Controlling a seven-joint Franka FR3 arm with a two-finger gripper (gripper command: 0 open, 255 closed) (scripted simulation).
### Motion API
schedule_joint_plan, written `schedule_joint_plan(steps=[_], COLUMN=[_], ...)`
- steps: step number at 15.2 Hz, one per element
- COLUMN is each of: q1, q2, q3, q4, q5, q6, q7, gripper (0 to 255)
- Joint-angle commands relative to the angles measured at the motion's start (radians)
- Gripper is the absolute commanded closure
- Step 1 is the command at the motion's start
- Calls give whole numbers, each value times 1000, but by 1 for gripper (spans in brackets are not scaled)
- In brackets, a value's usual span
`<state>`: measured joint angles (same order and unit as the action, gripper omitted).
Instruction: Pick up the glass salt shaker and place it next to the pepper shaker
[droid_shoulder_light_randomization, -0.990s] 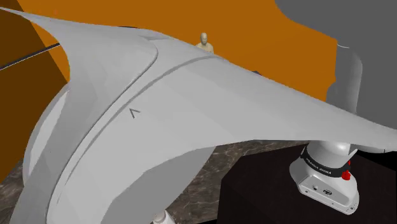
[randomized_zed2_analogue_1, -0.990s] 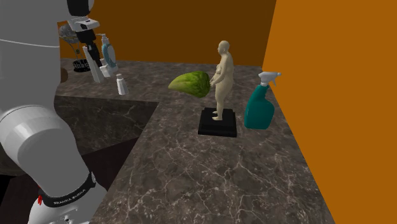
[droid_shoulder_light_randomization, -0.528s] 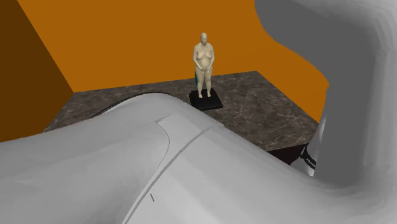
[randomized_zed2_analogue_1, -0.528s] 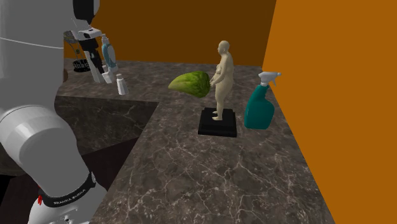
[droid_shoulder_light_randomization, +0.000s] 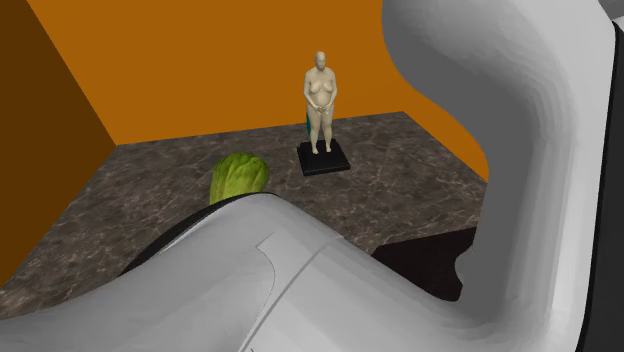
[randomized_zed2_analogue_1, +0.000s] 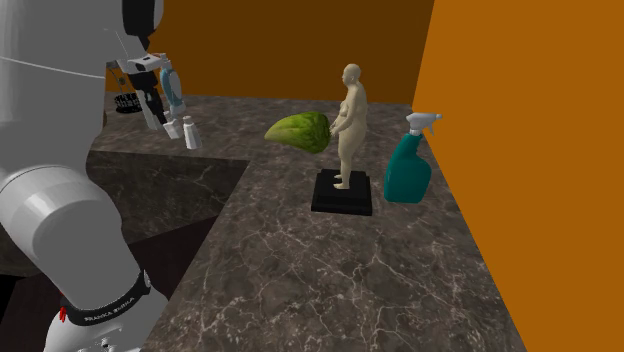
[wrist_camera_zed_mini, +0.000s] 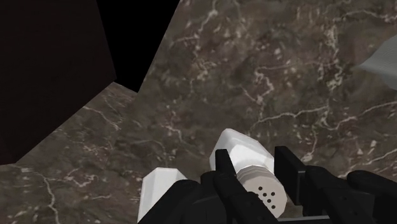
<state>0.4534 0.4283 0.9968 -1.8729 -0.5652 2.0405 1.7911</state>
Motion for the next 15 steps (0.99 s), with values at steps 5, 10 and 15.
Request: schedule_joint_plan(steps=[5, 10, 15], q1=[1, 1, -21], q2=[2, 2, -57], q3=[-1, -1, 46], q4=[1, 1, 61], q5=[-2, -2, 67], q6=[0, 0, -91], q7=[1, 1, -41], gripper=[255, 0, 0])
